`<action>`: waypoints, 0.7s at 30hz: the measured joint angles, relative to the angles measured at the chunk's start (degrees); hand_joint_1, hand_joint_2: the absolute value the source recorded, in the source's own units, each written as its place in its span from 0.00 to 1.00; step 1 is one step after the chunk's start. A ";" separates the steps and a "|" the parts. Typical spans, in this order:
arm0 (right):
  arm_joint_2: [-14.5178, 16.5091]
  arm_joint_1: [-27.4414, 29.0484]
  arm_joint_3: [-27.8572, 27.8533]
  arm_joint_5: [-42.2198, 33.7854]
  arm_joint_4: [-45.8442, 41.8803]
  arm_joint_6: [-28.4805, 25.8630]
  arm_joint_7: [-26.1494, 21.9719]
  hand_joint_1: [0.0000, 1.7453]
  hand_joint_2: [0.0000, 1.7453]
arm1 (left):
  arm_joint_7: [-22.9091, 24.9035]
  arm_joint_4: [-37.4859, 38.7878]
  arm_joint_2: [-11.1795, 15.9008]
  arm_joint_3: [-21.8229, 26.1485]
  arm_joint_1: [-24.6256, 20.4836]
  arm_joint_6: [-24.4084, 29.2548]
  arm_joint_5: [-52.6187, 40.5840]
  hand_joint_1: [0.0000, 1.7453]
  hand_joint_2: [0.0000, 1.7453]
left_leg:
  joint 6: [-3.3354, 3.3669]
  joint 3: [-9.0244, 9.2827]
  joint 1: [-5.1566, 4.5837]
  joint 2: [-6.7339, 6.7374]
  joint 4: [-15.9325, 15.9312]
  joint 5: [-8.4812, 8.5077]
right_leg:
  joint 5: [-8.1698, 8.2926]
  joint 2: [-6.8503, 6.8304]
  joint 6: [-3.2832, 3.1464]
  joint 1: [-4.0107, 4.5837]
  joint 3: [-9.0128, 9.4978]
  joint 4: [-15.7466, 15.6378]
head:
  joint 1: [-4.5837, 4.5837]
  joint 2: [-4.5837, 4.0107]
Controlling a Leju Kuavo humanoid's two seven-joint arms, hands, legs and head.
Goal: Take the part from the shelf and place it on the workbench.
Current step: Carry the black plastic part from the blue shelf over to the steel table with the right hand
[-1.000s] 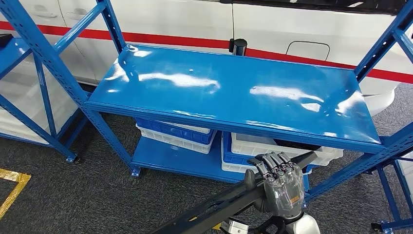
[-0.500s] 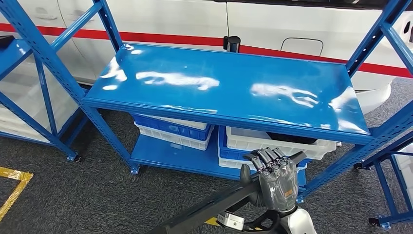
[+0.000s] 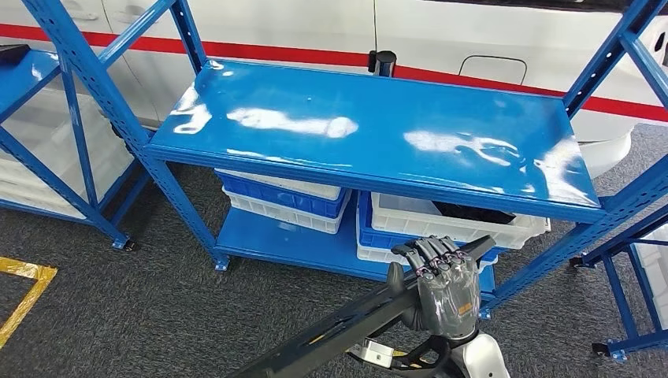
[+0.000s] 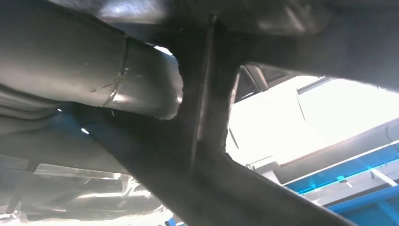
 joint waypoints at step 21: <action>0.80 -1.02 -0.02 -0.89 1.43 0.00 -0.81 1.00 0.00 | -0.91 0.02 0.02 0.30 0.10 0.37 0.00 0.00 1.00 | -1.28 3.87 -0.55 -0.50 -0.46 -3.70 | 3.93 -0.09 -2.27 1.35 -3.08 -1.37 | -0.27 0.00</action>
